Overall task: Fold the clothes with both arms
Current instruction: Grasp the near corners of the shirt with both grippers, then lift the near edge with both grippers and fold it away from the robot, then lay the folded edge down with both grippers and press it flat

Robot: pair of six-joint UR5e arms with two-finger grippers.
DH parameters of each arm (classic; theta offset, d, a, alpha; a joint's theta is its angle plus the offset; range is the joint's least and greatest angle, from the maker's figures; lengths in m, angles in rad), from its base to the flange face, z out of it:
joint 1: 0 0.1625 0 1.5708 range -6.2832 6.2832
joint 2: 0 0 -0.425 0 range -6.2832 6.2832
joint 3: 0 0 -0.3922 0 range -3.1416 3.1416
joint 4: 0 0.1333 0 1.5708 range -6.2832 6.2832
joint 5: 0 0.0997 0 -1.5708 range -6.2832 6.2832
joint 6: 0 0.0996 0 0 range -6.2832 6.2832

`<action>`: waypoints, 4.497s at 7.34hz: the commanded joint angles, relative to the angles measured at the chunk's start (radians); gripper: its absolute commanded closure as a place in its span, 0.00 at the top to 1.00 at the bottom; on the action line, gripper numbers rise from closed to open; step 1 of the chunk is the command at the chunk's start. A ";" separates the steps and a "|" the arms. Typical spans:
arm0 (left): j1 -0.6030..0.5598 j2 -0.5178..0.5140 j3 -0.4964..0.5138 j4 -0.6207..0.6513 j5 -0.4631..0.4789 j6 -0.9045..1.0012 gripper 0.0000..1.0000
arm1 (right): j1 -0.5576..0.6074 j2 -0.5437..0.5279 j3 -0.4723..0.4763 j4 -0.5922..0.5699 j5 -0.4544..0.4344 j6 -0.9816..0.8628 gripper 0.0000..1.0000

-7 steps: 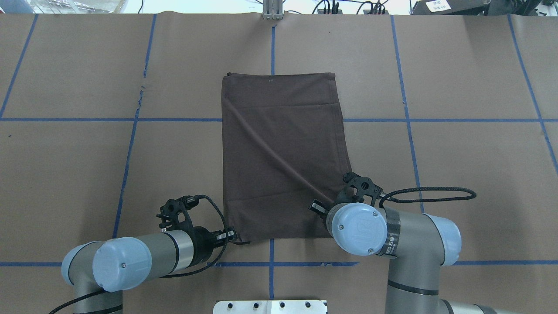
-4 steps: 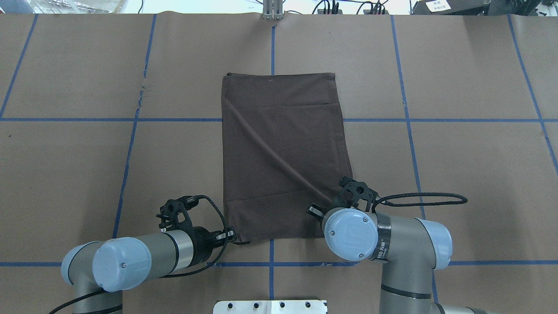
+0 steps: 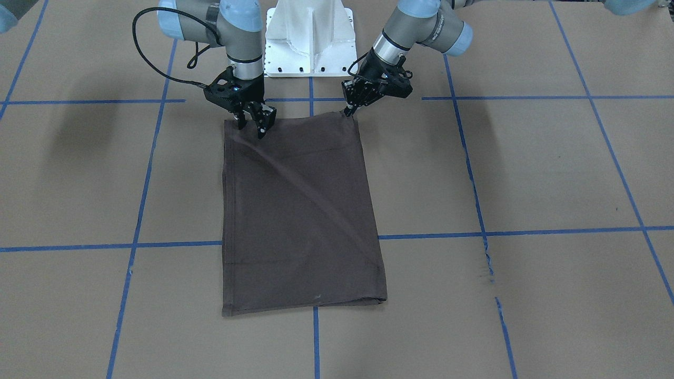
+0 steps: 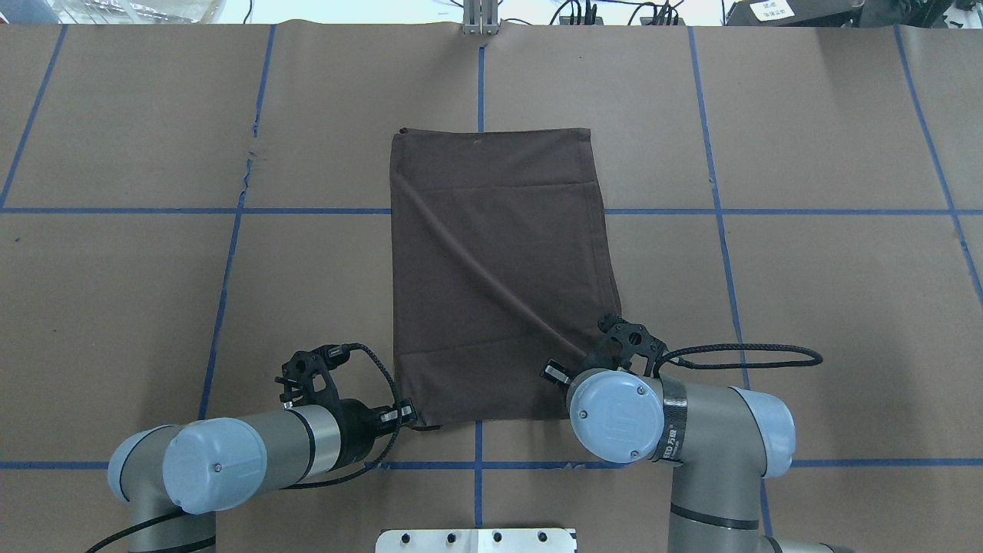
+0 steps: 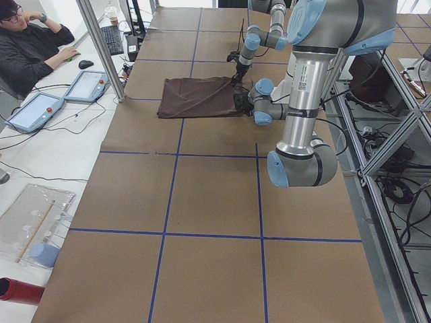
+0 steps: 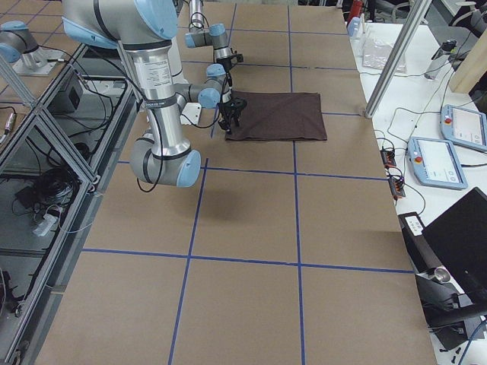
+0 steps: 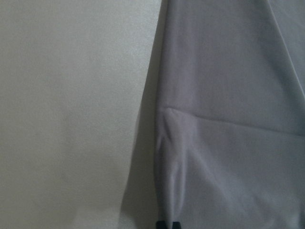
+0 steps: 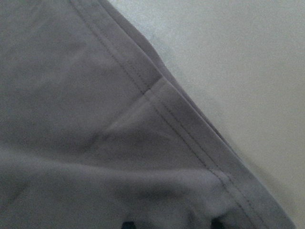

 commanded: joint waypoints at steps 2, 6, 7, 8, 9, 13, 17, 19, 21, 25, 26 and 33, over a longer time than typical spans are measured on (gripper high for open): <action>0.000 0.000 0.000 0.000 0.000 0.000 0.00 | -0.003 0.000 0.001 0.000 -0.022 0.045 0.00; -0.003 0.006 -0.029 0.001 -0.005 0.003 0.00 | 0.011 0.029 0.029 0.000 -0.022 0.048 0.00; -0.006 0.011 -0.049 0.003 -0.009 0.004 0.00 | 0.012 0.029 0.040 0.000 -0.022 0.051 0.00; -0.012 0.015 -0.070 0.004 -0.014 0.010 0.00 | 0.012 0.029 0.055 0.000 -0.022 0.053 0.00; -0.014 0.061 -0.127 0.004 -0.053 0.015 0.00 | 0.012 0.029 0.091 -0.001 -0.024 0.053 0.00; -0.017 0.138 -0.524 0.359 -0.107 0.005 0.00 | -0.070 0.026 0.408 -0.253 -0.025 0.161 0.00; -0.006 -0.002 -0.608 0.654 -0.138 0.020 0.00 | -0.138 0.096 0.448 -0.443 -0.047 0.205 0.00; -0.085 -0.050 -0.510 0.661 -0.140 0.116 0.00 | -0.074 0.101 0.358 -0.364 -0.085 0.162 0.00; -0.181 -0.101 -0.416 0.659 -0.144 0.190 0.00 | 0.006 0.107 0.237 -0.232 -0.081 0.113 0.00; -0.300 -0.175 -0.220 0.644 -0.155 0.290 0.00 | 0.089 0.202 0.048 -0.150 -0.077 0.051 0.00; -0.302 -0.176 -0.163 0.598 -0.153 0.294 0.00 | 0.096 0.205 0.015 -0.121 -0.077 0.048 0.00; -0.304 -0.198 0.067 0.403 -0.149 0.299 0.00 | 0.104 0.209 -0.089 -0.038 -0.076 0.042 0.00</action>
